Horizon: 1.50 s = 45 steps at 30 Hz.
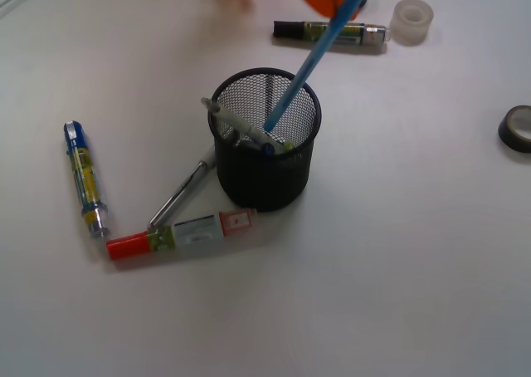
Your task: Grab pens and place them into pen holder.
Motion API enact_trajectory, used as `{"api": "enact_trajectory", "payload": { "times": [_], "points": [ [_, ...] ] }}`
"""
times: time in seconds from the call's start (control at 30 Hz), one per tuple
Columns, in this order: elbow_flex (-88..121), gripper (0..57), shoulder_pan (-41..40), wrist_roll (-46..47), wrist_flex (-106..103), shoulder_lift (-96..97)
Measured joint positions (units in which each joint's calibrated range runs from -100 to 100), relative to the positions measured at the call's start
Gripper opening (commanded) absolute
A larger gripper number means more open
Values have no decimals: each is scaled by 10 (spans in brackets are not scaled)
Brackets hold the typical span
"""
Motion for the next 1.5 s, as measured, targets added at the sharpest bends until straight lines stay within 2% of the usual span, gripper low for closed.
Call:
{"api": "enact_trajectory", "payload": {
  "times": [0.2,0.37,0.47,0.73,1.0,1.2,1.5],
  "points": [
    [63,17,-2,-51,-29,0],
    [103,160,6,-70,-41,0],
    [110,194,1,-71,-41,-2],
    [110,194,23,-72,-3,-29],
    [110,194,91,-91,240,-172],
    [110,193,120,-60,339,-253],
    [110,193,110,-36,387,-326]
  ]
}}
